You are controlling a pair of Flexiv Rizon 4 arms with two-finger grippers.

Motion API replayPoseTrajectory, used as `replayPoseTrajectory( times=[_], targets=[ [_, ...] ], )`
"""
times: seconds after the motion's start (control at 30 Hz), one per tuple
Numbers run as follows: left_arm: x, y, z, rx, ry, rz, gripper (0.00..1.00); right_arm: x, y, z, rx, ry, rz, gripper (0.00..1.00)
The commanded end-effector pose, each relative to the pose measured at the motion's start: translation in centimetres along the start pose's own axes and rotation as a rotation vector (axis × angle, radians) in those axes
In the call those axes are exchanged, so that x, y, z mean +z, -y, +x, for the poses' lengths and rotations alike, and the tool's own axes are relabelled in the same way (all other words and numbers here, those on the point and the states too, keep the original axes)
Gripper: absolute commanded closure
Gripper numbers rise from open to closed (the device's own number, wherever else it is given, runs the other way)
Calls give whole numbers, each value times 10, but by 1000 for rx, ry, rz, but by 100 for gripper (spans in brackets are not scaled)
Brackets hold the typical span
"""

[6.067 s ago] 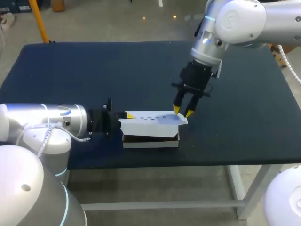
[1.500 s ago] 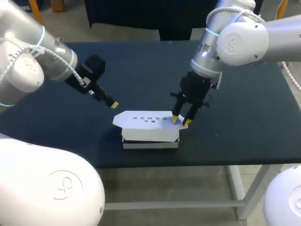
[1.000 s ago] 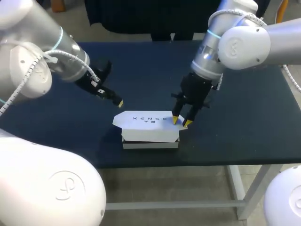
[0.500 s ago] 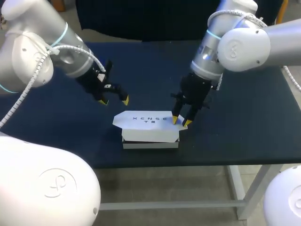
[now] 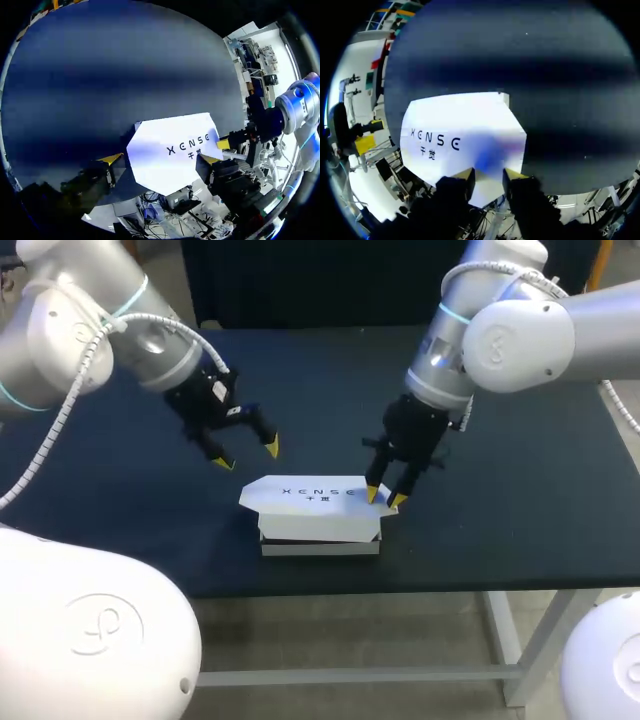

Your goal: Assemble the packaging by folding the flat box into shape, placing the metal phone stand inside, and closing the box properly

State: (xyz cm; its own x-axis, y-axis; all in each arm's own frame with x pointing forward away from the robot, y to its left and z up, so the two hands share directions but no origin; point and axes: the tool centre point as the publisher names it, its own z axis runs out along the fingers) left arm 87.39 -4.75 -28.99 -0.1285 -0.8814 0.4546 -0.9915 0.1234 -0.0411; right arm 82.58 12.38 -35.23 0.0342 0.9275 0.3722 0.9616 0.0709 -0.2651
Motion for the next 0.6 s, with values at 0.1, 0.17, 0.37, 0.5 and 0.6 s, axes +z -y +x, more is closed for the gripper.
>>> replayPoseTrajectory(
  times=[0.1, 0.17, 0.37, 0.5, 0.6],
  targets=[
    [15, -7, 11, -33, 80, -109, 17, 0, 1, 0, 3, 2, -5, 60],
    [21, -12, 14, -45, 106, -113, 24, 1, 1, 0, 4, 1, -5, 60],
    [33, -23, 16, -67, 156, -128, 22, 3, 1, 0, 10, 0, -10, 61],
    [35, -29, 14, -81, 170, -131, 23, 3, 1, 0, 13, 3, -13, 62],
    [39, -32, 12, -94, 176, -138, 31, 4, 1, -1, 15, 6, -19, 62]
  ],
)
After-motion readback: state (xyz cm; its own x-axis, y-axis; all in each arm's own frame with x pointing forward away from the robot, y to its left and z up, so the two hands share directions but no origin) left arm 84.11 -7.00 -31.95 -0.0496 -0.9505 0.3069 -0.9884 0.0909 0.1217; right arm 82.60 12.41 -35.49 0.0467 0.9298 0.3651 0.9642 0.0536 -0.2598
